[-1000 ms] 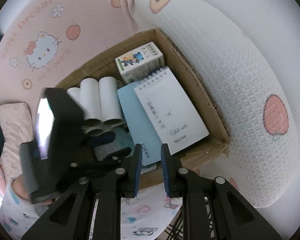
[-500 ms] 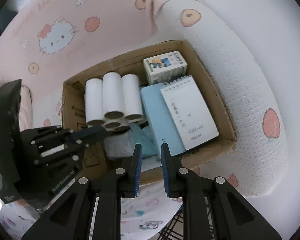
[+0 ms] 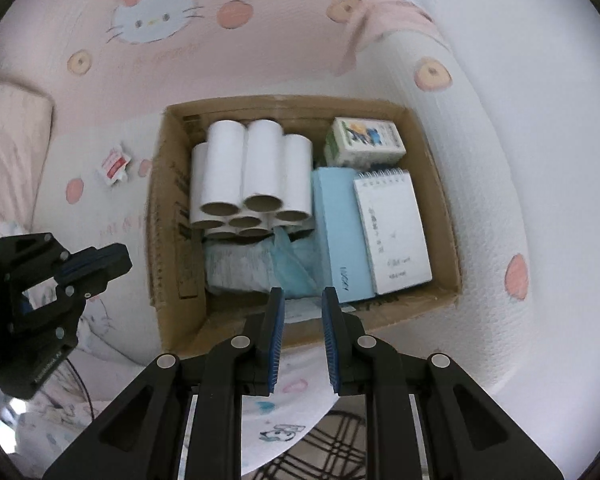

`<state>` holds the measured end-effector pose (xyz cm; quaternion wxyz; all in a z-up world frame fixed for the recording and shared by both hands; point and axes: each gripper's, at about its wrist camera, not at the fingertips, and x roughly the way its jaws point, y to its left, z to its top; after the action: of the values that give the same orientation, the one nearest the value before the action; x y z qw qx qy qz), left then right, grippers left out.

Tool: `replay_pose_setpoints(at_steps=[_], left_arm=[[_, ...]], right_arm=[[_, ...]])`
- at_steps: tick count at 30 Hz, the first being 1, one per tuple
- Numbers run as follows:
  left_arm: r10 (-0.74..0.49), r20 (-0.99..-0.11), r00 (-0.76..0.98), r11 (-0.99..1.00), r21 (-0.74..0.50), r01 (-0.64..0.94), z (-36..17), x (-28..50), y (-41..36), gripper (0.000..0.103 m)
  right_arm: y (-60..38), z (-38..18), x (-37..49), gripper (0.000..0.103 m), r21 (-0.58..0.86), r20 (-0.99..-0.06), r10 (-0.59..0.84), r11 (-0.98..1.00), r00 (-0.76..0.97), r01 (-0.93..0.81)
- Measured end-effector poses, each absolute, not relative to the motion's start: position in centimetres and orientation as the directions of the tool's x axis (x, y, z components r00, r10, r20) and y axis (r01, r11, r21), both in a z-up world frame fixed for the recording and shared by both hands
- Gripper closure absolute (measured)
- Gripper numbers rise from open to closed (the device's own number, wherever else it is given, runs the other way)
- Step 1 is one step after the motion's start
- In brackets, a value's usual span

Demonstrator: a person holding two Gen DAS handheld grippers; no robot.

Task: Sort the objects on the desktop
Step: 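Withdraw the left tool from the box and swing it toward the pouch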

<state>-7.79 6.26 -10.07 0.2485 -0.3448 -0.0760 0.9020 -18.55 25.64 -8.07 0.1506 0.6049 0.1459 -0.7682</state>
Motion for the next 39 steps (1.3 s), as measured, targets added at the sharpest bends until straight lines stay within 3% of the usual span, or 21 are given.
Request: replay_pose_setpoints(at_steps=[3,6,9,14,18,22,24,28,32,37,39], left_arm=[[0.438,-0.592,-0.677,-0.899,-0.266,-0.349,-11.6,-6.5,4.6,0.102],[0.417,-0.613,-0.671,-0.908,-0.299,-0.292,-14.2,-5.2,2.4,0.102],[0.388,-0.653,-0.650,-0.920,-0.314,-0.234,-17.4,-3.8,0.8,0.102],[0.332,-0.724,-0.605,-0.918,-0.396,-0.030,-22.3,-2.2,-3.4,0.102],[0.337,-0.621,-0.707,-0.848,-0.527,0.059,-21.5,-2.6,-7.2,0.101],[0.266,-0.690,-0.673,-0.835,-0.514,0.197,-23.5,-4.2,-9.2,0.100],[0.289,-0.702,-0.650,-0.796,-0.554,0.244,-24.6,-4.8,-10.3,0.100],[0.289,-0.704,-0.649,-0.739,-0.595,0.316,-25.7,-4.9,-12.2,0.082],[0.302,-0.684,-0.664,-0.666,-0.650,0.367,-26.6,-5.0,-14.1,0.078],[0.330,-0.674,-0.661,-0.580,-0.697,0.422,-28.1,-5.9,-16.3,0.057],[0.345,-0.674,-0.653,-0.538,-0.712,0.451,-28.9,-6.6,-17.3,0.053]], right_arm=[[23.3,-7.4,-17.2,0.088,-0.130,-0.961,-0.014,-0.858,-0.276,0.496],[21.0,-7.0,-15.7,0.088,-0.209,-0.933,-0.001,-0.813,-0.361,0.543],[19.6,-7.3,-14.6,0.088,-0.262,-0.891,0.004,-0.822,-0.454,0.506],[19.2,-8.2,-13.3,0.088,-0.212,-0.845,-0.064,-0.871,-0.530,0.443],[18.7,-9.3,-11.5,0.088,-0.124,-0.802,-0.150,-0.905,-0.578,0.406],[16.0,-10.8,-9.0,0.088,-0.107,-0.736,-0.219,-0.896,-0.640,0.430],[13.8,-11.7,-7.8,0.088,-0.136,-0.711,-0.251,-0.868,-0.657,0.478],[9.3,-14.3,-7.0,0.088,-0.156,-0.721,-0.316,-0.793,-0.616,0.589],[6.5,-16.9,-7.1,0.088,-0.154,-0.742,-0.352,-0.739,-0.571,0.656],[4.8,-20.0,-9.4,0.088,-0.023,-0.798,-0.394,-0.736,-0.456,0.677],[4.2,-21.0,-10.7,0.088,0.040,-0.820,-0.413,-0.732,-0.396,0.681]])
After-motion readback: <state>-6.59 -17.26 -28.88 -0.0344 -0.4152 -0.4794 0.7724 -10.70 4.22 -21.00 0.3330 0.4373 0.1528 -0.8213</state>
